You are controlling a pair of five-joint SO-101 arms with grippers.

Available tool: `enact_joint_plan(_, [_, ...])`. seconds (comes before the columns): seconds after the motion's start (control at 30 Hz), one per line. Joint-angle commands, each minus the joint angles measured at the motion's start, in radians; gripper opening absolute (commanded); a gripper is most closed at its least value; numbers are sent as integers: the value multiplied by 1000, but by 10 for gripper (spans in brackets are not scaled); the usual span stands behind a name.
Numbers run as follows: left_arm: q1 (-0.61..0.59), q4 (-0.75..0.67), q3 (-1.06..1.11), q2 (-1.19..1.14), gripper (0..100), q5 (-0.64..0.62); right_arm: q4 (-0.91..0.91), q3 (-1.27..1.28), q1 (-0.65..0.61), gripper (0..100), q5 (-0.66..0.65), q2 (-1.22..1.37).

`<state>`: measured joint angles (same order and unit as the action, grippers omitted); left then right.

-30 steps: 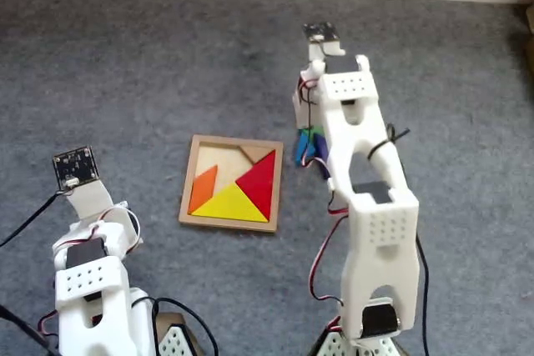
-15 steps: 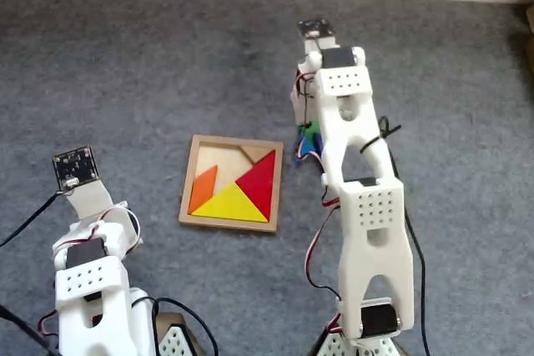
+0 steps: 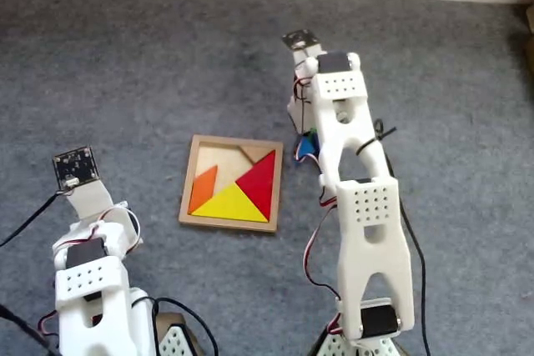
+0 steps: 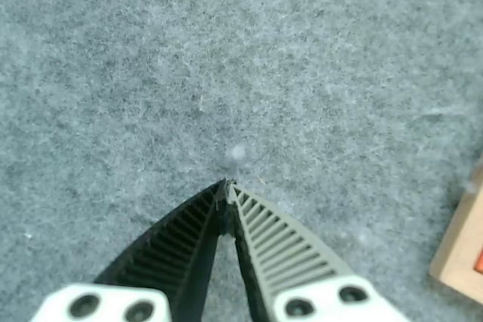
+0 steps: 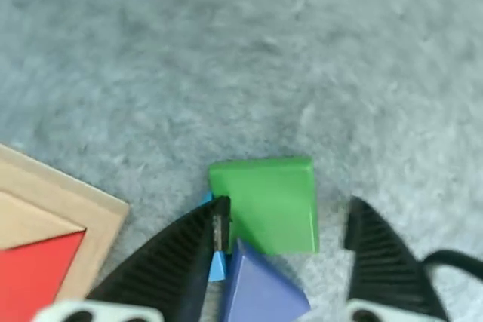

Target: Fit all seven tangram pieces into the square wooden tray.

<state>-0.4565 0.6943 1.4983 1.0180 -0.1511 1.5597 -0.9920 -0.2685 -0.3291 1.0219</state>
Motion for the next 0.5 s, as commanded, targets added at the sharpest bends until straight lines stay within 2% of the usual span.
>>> enact_joint_plan(0.0, [-4, -15, -30, 15, 7, 9, 44, -8, 21, 266, -75, 33])
enact_joint_plan(0.27, [-4, -15, -30, 15, 7, 9, 94, -10, 10, 64, -114, 31])
enact_joint_plan(0.47, [-4, -15, -30, 15, 7, 9, 151, -111, 13, 5, -114, 28])
